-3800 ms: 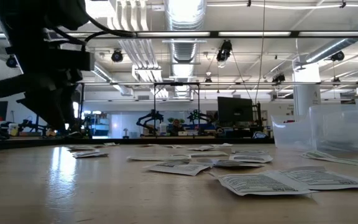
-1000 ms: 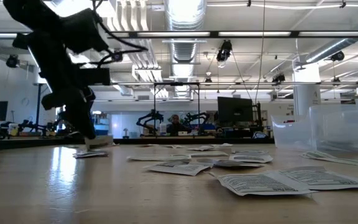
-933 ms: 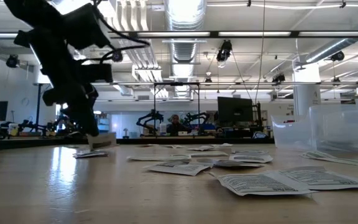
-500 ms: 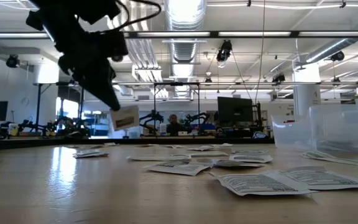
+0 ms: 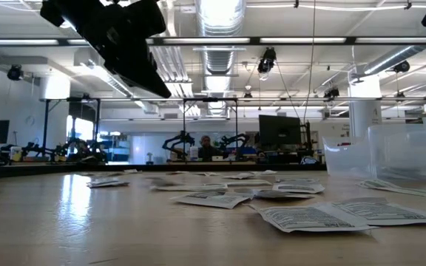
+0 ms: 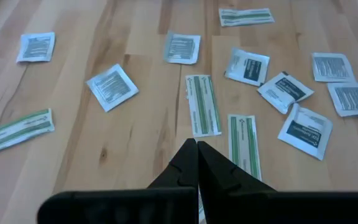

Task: Pick & Place First Aid Supplies
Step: Put the towelette pack into the top bin

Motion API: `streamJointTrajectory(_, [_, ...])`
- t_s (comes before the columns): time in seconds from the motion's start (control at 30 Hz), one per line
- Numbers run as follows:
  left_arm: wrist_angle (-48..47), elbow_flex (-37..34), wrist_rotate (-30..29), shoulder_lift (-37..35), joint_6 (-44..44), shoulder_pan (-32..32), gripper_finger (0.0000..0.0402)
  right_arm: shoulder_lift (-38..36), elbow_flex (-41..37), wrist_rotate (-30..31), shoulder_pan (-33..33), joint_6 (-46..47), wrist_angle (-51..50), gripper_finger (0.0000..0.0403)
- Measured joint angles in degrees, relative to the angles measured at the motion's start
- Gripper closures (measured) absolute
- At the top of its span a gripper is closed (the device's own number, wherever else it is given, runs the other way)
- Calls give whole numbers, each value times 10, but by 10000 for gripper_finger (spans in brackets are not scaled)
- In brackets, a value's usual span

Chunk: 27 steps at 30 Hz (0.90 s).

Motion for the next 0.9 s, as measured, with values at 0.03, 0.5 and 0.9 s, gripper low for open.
streamJointTrajectory(0.03, [0,0,0,0,0,-1,401,0,0,0,0,-2,4,338])
streamJointTrajectory(0.5, [-21,-1,13,23,-59,-14,382,0,-3,0,0,-13,12,339])
streamJointTrajectory(0.9, [-15,14,15,99,-172,-76,257,0,-10,0,0,-12,12,331])
